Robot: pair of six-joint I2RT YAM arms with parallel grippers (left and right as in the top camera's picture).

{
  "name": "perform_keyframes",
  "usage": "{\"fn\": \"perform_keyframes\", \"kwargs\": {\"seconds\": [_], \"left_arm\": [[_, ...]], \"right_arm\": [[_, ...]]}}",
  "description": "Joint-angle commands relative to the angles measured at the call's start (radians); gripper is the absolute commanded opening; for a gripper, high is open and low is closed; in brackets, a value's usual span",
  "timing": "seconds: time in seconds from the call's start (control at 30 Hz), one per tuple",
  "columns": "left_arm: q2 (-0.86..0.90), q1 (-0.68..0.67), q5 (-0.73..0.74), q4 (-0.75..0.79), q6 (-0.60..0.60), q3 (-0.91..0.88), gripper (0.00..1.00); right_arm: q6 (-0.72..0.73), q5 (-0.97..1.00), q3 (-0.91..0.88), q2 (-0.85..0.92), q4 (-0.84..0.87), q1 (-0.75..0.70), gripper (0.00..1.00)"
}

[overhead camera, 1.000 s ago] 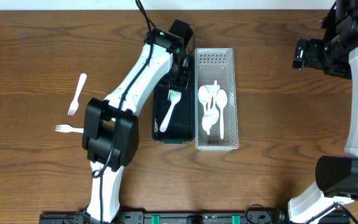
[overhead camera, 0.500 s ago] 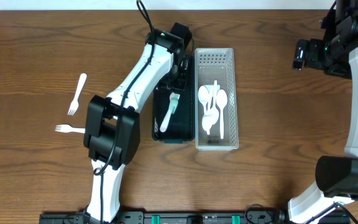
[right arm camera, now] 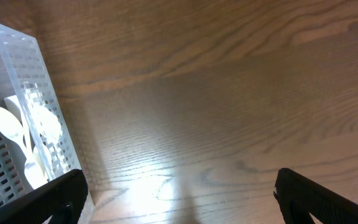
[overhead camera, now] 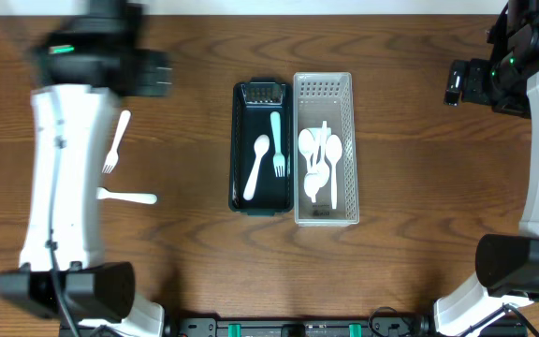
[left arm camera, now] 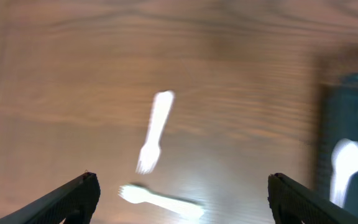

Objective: Pack container
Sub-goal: 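Grasp the upright white fork with the left gripper and lift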

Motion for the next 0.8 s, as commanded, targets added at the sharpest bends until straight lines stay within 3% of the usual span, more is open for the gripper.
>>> {"fn": "perform_keyframes", "kwargs": {"seconds": [0.0,0.13,0.3,0.77], "left_arm": [[0.031,0.165,0.145,-0.016,0.168,-0.020,0.89],[0.083,0.301,0.177,0.007,0.304,-0.078,0.89],[0.180,0.372,0.177,0.090,0.341,-0.183,0.92],[0.438,0.302,0.199,0.299,0.400,-0.244,0.98]], "right_arm": [[-0.014,0.016,-0.004,0.000,0.007,-0.010,0.99],[-0.013,0.016,-0.004,0.000,0.017,-0.010,0.99],[0.005,0.016,-0.004,0.000,0.036,-0.010,0.99],[0.039,0.013,-0.004,0.000,0.048,-0.009,0.99]]}}
